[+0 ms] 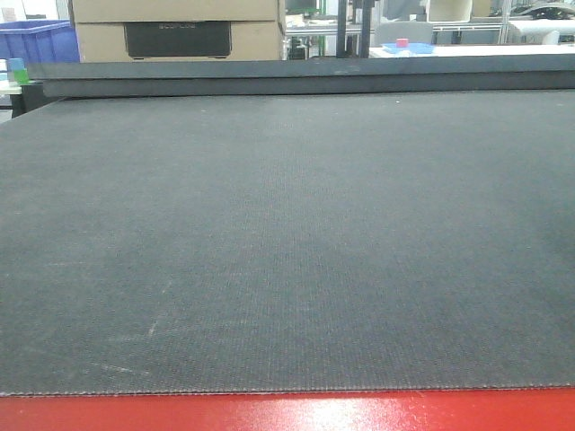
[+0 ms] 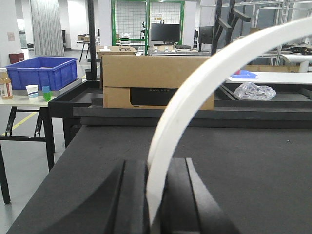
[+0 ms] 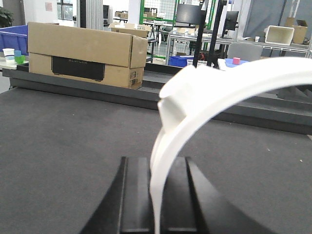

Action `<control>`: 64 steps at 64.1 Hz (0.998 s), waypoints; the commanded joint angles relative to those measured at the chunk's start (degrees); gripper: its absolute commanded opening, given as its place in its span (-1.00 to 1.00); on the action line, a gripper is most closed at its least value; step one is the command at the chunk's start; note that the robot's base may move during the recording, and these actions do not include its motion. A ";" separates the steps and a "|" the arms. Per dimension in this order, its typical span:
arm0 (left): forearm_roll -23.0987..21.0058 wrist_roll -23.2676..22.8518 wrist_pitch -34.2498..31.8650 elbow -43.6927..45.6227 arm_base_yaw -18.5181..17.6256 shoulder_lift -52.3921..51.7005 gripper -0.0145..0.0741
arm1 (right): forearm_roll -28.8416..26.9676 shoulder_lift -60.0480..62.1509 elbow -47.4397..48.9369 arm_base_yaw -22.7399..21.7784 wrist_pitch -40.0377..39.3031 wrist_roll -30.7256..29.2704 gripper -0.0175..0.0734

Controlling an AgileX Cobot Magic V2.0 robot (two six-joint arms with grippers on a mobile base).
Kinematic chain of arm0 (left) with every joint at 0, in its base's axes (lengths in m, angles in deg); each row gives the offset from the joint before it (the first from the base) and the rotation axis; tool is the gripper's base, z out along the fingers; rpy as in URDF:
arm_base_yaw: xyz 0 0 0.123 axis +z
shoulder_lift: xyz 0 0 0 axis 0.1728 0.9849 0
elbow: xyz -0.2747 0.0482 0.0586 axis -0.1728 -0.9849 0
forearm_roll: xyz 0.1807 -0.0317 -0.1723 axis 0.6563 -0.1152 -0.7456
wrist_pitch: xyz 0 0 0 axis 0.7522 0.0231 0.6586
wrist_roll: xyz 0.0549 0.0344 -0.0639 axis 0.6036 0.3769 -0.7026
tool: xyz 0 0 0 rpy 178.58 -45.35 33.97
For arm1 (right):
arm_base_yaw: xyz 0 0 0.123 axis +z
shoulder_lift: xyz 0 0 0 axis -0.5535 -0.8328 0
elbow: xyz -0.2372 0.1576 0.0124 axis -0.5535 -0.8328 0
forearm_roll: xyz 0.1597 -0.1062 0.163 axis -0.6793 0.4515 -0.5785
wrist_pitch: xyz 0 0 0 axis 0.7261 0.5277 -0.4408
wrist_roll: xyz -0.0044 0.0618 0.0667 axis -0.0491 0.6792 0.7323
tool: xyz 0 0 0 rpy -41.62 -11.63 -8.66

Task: Grab PVC pipe and place in blue bin
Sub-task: 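Lift the white clamp off the table with both grippers, then hold the clamp in both grippers while driving toward the blue bin shelves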

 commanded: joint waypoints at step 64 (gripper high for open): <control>-0.45 -0.22 -1.26 0.48 0.18 -0.40 -0.92 | -0.31 0.26 0.07 -0.03 -1.39 -0.33 -0.98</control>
